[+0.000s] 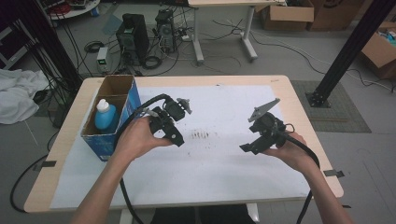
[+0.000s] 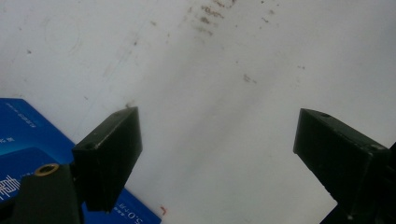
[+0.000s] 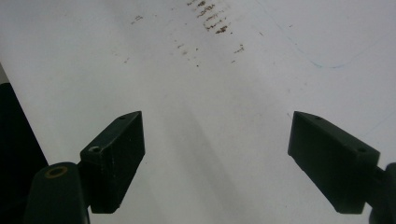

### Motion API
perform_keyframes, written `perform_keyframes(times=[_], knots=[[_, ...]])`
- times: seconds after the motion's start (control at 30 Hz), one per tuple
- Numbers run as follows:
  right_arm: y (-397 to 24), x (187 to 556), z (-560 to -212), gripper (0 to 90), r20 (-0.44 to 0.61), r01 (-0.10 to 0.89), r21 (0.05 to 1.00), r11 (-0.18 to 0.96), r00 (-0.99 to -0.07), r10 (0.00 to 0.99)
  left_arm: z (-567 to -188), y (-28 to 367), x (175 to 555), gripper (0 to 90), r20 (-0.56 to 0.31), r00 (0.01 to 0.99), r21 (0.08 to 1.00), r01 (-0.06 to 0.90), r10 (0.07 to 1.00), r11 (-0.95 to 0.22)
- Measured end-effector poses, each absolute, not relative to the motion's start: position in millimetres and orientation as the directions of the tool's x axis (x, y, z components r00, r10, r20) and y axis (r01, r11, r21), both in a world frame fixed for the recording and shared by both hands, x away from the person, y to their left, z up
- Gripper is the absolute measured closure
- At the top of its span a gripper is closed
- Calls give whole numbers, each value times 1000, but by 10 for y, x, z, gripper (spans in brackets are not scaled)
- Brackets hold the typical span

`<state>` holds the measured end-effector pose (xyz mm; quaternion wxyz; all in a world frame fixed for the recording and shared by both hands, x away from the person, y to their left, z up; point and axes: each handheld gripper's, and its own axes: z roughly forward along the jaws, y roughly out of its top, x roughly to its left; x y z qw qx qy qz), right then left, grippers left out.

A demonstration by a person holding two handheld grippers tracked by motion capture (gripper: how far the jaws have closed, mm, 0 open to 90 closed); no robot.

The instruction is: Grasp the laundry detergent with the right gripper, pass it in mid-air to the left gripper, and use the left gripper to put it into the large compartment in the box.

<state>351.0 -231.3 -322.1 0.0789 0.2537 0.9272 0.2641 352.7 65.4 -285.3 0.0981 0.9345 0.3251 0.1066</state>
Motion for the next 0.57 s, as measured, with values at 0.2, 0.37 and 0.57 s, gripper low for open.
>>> perform_keyframes(times=[0.2,0.37,0.57], knots=[[-2315,3509,-3232,185,-10,430,531,730,-859,512,-2846,659,3524,160,129,763,256,592,634,-764],[-2302,3503,-3240,186,-9,432,526,733,-858,513,-2833,684,3517,160,126,759,262,595,639,-759],[-2273,3508,-3234,185,-15,430,520,738,-859,511,-2823,716,3515,161,127,755,269,598,643,-755]])
